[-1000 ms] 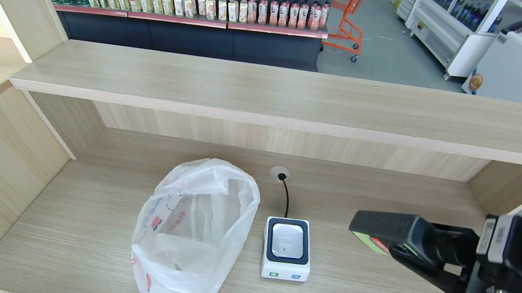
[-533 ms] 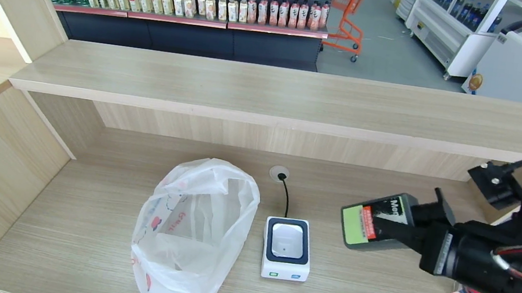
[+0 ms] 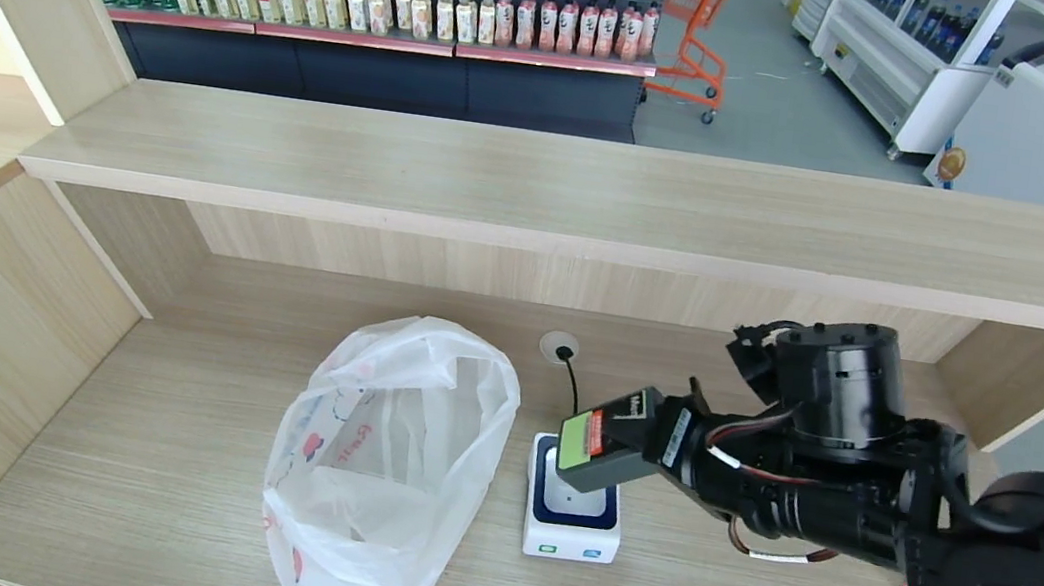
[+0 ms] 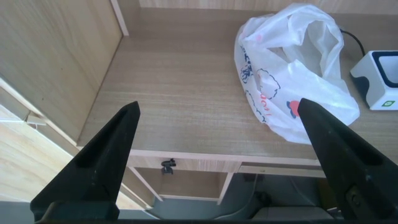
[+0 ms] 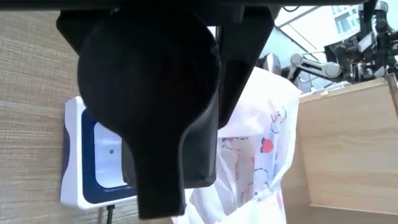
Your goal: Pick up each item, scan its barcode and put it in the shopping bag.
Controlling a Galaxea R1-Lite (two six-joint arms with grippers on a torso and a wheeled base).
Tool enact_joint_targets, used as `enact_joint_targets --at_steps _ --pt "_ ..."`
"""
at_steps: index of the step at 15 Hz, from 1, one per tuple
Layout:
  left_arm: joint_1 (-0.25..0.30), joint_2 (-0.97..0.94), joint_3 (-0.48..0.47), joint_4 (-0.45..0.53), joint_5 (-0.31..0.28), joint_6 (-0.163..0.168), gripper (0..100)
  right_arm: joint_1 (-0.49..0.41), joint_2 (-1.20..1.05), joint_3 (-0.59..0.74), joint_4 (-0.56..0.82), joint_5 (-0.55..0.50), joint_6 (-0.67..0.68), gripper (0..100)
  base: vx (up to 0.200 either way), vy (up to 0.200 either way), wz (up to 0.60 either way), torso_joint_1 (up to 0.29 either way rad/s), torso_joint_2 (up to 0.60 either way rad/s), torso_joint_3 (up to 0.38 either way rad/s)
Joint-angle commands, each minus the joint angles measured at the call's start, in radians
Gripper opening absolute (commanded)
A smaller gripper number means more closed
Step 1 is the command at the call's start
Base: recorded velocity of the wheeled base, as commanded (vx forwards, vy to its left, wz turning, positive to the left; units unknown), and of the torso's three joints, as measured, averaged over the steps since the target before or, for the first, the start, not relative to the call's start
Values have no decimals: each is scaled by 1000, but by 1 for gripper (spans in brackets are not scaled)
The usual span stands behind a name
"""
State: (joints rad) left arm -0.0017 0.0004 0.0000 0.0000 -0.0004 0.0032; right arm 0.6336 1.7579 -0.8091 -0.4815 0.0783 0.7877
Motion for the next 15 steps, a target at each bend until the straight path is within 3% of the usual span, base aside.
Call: enact_joint_targets --at_steps 1,15 --pt "2 0 0 0 0 0 100 23 107 -8 -9 0 -42 0 0 0 0 0 0 0" --pt "0 0 0 0 0 0 100 20 244 -77 -69 3 -188 0 0 0 0 0 0 0"
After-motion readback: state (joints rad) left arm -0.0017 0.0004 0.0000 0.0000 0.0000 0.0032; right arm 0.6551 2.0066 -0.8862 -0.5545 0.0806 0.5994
